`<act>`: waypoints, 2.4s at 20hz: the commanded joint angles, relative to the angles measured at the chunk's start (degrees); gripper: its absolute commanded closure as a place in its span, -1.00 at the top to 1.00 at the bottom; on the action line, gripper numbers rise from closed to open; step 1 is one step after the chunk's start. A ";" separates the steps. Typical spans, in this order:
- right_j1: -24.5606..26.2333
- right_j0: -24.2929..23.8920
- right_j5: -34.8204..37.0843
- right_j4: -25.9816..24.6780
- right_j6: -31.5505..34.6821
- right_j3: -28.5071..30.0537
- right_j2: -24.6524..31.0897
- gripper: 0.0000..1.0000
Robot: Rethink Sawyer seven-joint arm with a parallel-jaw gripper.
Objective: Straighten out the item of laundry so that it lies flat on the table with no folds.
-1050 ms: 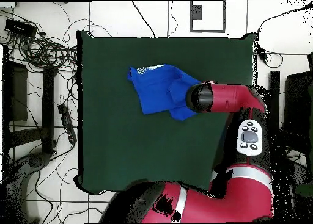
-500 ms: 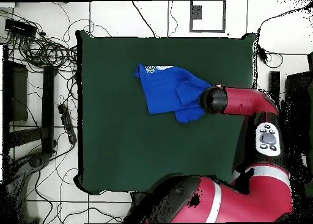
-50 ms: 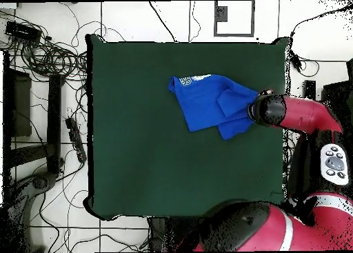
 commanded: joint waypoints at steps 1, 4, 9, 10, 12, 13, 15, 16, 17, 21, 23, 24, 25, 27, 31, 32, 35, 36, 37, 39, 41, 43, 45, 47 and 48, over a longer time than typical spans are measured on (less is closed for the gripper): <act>0.04 0.32 6.45 -1.43 -17.64 -1.59 7.77 -1.00; -0.06 0.51 7.00 -0.33 -17.17 -0.71 7.81 1.00; -0.76 2.57 5.54 0.24 -11.49 1.65 5.75 1.00; -0.92 3.38 4.76 0.23 -9.51 2.08 4.95 1.00; -1.31 4.75 3.94 0.21 -6.71 2.72 3.71 1.00; -2.15 6.15 4.17 0.09 -5.22 3.34 2.68 1.00; -3.89 8.46 5.26 -0.47 -4.66 3.94 1.13 1.00; -4.58 9.11 6.23 -0.24 -4.67 4.20 0.73 1.00; -5.68 10.35 7.69 -0.15 -4.78 4.35 0.06 1.00; -7.62 12.60 11.63 1.08 -6.28 3.70 -0.48 1.00; -7.81 13.52 12.65 1.36 -6.27 3.13 -0.65 1.00; -7.78 13.84 12.95 1.48 -6.23 2.95 -0.69 1.00; -7.63 14.26 13.62 1.67 -6.24 2.58 -0.57 1.00; -7.36 14.80 14.52 2.18 -5.97 2.39 -0.26 1.00; -7.07 15.68 15.56 3.69 -4.04 3.82 0.26 1.00; -6.98 15.92 15.11 3.85 -3.32 4.26 0.16 1.00; -6.02 17.03 12.97 4.06 0.02 5.47 -0.75 1.00; -5.74 17.25 12.39 4.08 0.70 5.68 -0.99 1.00; -5.39 17.48 11.60 4.37 1.83 6.32 -1.15 1.00; -4.81 17.80 10.09 4.62 3.61 7.29 -1.47 1.00; -4.14 18.08 8.58 4.95 5.37 8.38 -1.76 1.00; -3.52 18.39 7.36 5.25 6.96 9.27 -2.11 1.00; -3.11 18.70 6.56 5.56 8.08 10.03 -2.38 1.00; -2.71 19.15 6.47 5.73 8.78 10.12 -2.94 1.00; -2.46 19.44 6.48 5.77 9.17 10.07 -3.31 1.00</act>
